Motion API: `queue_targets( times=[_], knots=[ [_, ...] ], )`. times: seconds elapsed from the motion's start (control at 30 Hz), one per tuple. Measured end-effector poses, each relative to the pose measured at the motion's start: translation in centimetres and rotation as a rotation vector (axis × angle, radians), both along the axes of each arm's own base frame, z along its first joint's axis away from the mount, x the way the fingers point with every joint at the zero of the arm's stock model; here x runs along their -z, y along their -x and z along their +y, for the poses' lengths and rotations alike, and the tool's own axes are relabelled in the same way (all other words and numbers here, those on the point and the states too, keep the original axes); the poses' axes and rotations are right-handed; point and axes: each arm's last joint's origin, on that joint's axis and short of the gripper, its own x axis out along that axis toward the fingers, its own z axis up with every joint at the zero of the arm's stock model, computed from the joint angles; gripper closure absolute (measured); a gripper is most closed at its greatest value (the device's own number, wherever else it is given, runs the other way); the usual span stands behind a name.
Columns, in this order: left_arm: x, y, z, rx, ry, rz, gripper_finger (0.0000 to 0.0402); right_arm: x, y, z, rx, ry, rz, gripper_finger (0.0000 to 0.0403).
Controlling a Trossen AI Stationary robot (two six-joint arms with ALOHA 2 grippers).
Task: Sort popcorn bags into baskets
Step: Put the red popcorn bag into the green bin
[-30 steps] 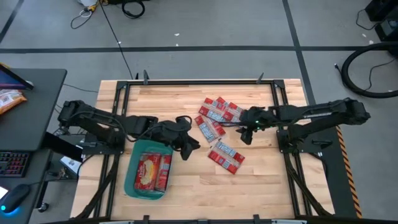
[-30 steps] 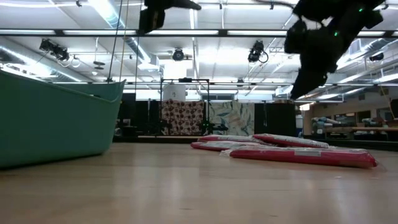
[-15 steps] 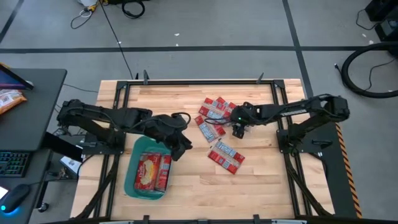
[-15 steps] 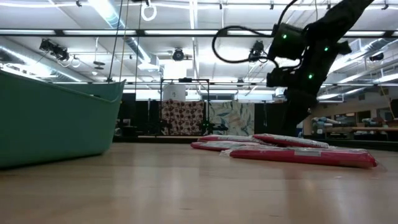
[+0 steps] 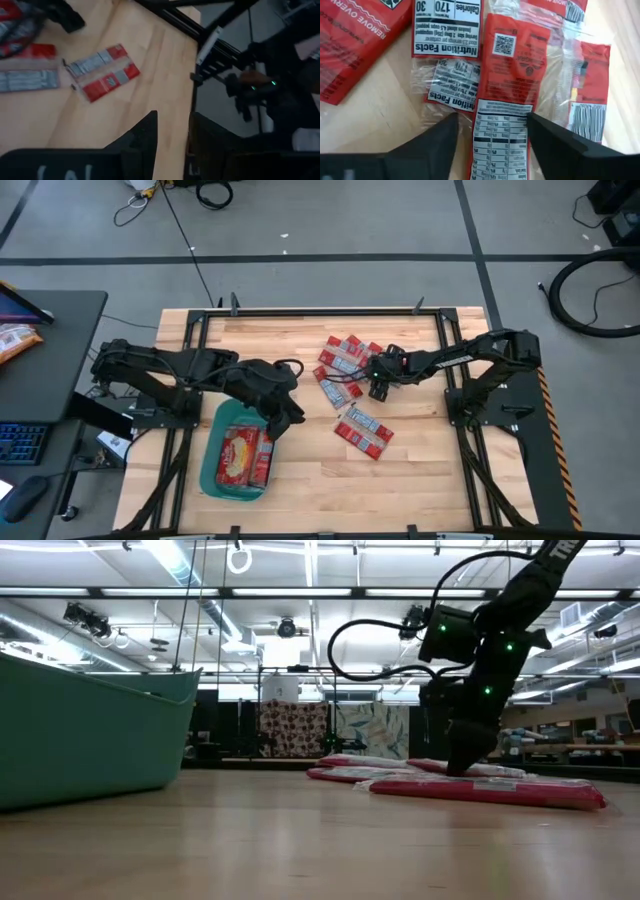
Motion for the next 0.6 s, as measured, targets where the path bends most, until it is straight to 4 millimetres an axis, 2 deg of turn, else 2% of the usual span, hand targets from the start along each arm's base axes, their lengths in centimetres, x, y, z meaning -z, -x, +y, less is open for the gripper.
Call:
queue_targets(
  times=[0.27,0.43,0.5,0.6],
  knots=[
    [0.0,0.1,-0.2,0.054,0.035,0.015,0.0285,-0.4,0.2,0.3,0.007,-0.035,-0.025,0.0297],
    [0.2,0.2,-0.2,0.064,0.037,0.031,0.0285,-1.5,0.4,0.6,0.007,-0.113,-0.053,0.0380],
    [0.2,0.2,-0.2,0.075,0.024,0.027,0.0285,-2.3,0.3,0.6,0.000,-0.137,-0.067,0.0395],
    [0.2,0.2,-0.2,0.084,0.011,0.022,0.0285,-3.7,0.3,0.8,-0.013,-0.156,-0.099,0.0391]
  ],
)
